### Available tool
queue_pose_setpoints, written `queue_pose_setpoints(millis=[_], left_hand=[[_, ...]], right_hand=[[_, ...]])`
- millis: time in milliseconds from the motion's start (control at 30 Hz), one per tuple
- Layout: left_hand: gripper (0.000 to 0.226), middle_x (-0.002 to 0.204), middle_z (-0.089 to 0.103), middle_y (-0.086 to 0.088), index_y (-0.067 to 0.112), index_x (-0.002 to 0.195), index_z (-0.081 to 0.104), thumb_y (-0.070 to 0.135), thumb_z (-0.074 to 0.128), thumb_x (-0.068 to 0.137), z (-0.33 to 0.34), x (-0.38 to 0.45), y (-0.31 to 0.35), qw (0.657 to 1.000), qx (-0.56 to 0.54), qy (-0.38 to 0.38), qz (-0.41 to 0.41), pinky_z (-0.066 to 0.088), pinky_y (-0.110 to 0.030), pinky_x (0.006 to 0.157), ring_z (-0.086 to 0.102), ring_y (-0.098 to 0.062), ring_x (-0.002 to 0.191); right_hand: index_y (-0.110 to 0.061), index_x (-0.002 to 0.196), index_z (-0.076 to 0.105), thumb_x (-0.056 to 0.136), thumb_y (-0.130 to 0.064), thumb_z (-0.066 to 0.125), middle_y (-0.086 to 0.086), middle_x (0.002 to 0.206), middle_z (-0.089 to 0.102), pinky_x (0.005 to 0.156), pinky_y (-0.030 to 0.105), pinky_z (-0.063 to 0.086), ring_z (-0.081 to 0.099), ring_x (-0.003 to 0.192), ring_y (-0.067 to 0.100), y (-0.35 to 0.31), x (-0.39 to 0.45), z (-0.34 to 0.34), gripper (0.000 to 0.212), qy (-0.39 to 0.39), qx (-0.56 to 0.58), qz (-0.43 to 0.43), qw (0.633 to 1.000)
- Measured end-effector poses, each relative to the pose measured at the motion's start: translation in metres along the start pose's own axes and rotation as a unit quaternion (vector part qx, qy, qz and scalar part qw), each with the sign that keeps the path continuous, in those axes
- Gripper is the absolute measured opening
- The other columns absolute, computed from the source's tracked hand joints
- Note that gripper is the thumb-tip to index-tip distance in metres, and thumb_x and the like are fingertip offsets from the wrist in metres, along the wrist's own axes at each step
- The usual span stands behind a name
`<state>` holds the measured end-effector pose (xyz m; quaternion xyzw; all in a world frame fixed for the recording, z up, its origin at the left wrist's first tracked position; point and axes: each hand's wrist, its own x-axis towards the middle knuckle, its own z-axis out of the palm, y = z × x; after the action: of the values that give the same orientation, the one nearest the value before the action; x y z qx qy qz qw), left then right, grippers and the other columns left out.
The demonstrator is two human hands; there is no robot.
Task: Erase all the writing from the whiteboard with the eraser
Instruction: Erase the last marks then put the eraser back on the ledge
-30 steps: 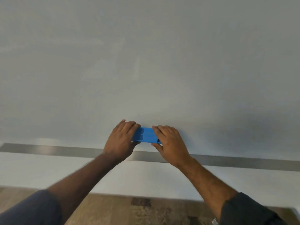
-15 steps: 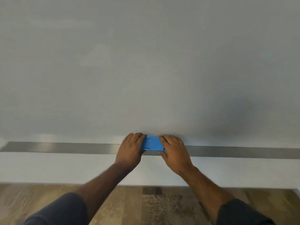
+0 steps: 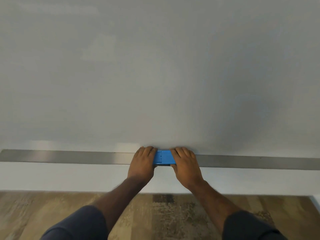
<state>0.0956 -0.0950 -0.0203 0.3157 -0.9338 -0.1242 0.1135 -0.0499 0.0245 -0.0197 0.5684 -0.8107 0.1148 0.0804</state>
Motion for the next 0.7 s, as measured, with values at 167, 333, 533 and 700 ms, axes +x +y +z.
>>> queue_pose_setpoints(millis=[167, 333, 533, 700], left_hand=[[0.061, 0.134, 0.056, -0.001, 0.019, 0.138, 0.052, 0.029, 0.078, 0.084, 0.006, 0.005, -0.01, 1.0, 0.007, -0.015, -0.013, 0.041, -0.037, 0.113, 0.052, -0.022, 0.122], [0.062, 0.142, 0.048, 0.001, 0.021, 0.146, 0.044, 0.034, 0.071, 0.091, 0.009, 0.007, -0.015, 0.999, 0.02, -0.034, -0.012, 0.033, -0.036, 0.117, 0.044, -0.022, 0.132], [0.057, 0.14, 0.051, 0.001, 0.02, 0.147, 0.044, 0.04, 0.061, 0.096, 0.01, 0.009, -0.019, 0.998, 0.026, -0.051, -0.011, 0.029, -0.034, 0.118, 0.045, -0.021, 0.131], [0.057, 0.143, 0.049, 0.001, 0.022, 0.151, 0.038, 0.042, 0.053, 0.101, 0.007, 0.006, -0.018, 0.997, 0.038, -0.065, -0.006, 0.026, -0.033, 0.12, 0.043, -0.02, 0.133]], right_hand=[[-0.015, 0.122, 0.06, 0.068, -0.03, 0.083, 0.001, 0.112, 0.063, 0.094, 0.038, 0.048, 0.059, 0.104, 0.023, -0.004, 0.007, 0.009, 0.06, -0.014, 0.003, 0.003, 1.0], [-0.014, 0.126, 0.058, 0.072, -0.03, 0.081, 0.004, 0.117, 0.059, 0.095, 0.039, 0.049, 0.057, 0.109, 0.025, -0.006, 0.006, 0.019, 0.061, -0.038, 0.04, 0.035, 0.998], [-0.01, 0.125, 0.061, 0.079, -0.024, 0.075, 0.006, 0.109, 0.062, 0.091, 0.04, 0.052, 0.061, 0.102, 0.026, -0.007, 0.005, 0.027, 0.05, -0.043, 0.06, 0.044, 0.996], [-0.012, 0.139, 0.048, 0.091, -0.029, 0.062, 0.007, 0.124, 0.057, 0.107, 0.041, 0.04, 0.053, 0.116, 0.027, -0.009, 0.0, 0.026, 0.053, -0.072, 0.079, 0.057, 0.993]])
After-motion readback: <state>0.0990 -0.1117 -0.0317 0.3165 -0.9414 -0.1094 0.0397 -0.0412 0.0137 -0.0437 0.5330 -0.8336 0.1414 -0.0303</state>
